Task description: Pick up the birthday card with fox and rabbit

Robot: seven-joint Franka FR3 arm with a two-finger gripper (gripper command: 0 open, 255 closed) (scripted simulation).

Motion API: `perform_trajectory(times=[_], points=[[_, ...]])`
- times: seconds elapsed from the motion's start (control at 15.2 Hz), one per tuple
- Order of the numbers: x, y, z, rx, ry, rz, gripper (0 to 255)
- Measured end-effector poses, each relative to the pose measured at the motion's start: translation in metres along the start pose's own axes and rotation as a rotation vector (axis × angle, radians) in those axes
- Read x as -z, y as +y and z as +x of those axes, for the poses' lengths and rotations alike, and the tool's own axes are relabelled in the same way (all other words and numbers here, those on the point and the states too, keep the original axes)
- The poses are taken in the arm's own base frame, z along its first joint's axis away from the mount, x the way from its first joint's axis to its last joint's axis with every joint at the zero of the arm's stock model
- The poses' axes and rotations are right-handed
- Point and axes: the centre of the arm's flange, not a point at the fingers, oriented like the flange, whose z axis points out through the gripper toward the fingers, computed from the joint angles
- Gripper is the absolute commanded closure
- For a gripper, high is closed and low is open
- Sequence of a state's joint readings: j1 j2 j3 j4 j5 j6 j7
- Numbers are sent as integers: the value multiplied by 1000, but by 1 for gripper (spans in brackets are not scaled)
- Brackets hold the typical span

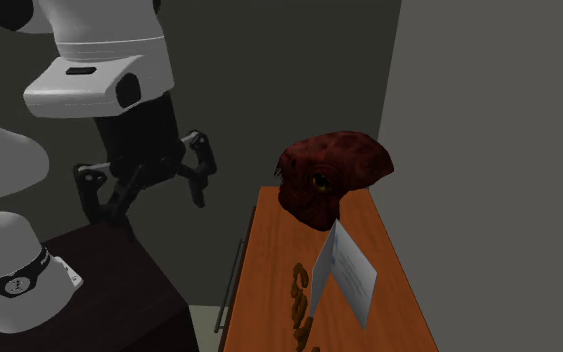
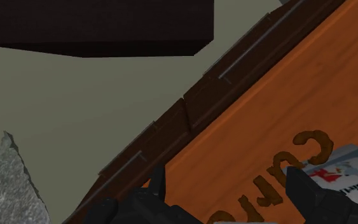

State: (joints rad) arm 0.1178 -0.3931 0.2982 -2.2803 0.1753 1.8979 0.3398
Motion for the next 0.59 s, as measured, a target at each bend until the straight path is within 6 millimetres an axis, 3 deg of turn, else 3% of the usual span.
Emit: perform_trajectory(times=[0.59], points=[[-43,-103,43,-16,-17,-11,0]])
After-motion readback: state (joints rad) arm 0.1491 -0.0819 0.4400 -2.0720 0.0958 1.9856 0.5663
